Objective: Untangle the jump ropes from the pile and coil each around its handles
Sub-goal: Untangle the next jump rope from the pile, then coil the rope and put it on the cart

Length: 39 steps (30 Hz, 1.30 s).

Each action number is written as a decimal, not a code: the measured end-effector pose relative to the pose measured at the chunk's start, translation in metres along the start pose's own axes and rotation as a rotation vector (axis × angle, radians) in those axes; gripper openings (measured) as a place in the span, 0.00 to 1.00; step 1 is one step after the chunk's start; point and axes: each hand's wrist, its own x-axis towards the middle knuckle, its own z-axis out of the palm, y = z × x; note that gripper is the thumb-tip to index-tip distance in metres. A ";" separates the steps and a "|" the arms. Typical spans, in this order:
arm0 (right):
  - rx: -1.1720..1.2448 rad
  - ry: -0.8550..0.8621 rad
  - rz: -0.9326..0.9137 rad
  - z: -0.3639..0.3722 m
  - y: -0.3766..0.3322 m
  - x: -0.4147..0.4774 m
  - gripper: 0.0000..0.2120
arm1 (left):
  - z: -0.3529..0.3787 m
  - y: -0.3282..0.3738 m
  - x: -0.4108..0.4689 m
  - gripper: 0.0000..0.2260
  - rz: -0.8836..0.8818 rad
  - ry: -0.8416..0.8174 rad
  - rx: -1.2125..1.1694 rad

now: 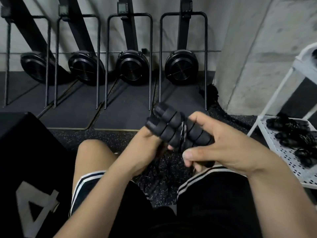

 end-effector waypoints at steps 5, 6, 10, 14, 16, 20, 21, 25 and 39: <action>0.129 0.289 -0.154 0.012 0.013 0.008 0.24 | 0.004 -0.012 -0.019 0.16 0.040 -0.017 0.171; 0.101 0.340 -0.157 0.015 0.015 0.008 0.23 | 0.005 -0.013 -0.024 0.15 0.064 -0.015 0.247; -0.135 0.418 -0.060 0.016 0.022 0.002 0.20 | -0.001 -0.020 -0.045 0.13 0.113 0.003 0.538; -0.452 0.447 0.055 0.011 0.043 -0.014 0.20 | -0.003 -0.027 -0.059 0.14 0.146 -0.085 0.612; -0.423 0.506 0.017 0.013 0.059 -0.017 0.19 | 0.000 -0.030 -0.064 0.13 0.143 -0.119 0.576; -0.433 0.528 0.094 0.024 0.066 -0.013 0.20 | -0.004 -0.021 -0.064 0.09 0.162 -0.126 0.519; -0.443 0.463 0.152 0.026 0.066 -0.012 0.21 | -0.007 -0.021 -0.062 0.09 0.180 -0.117 0.522; -0.443 0.183 0.264 0.033 0.064 -0.021 0.19 | -0.019 -0.020 -0.058 0.08 0.192 -0.058 0.539; -0.334 -0.114 0.005 0.024 -0.003 -0.044 0.22 | -0.033 -0.033 -0.028 0.12 -0.173 -0.111 0.014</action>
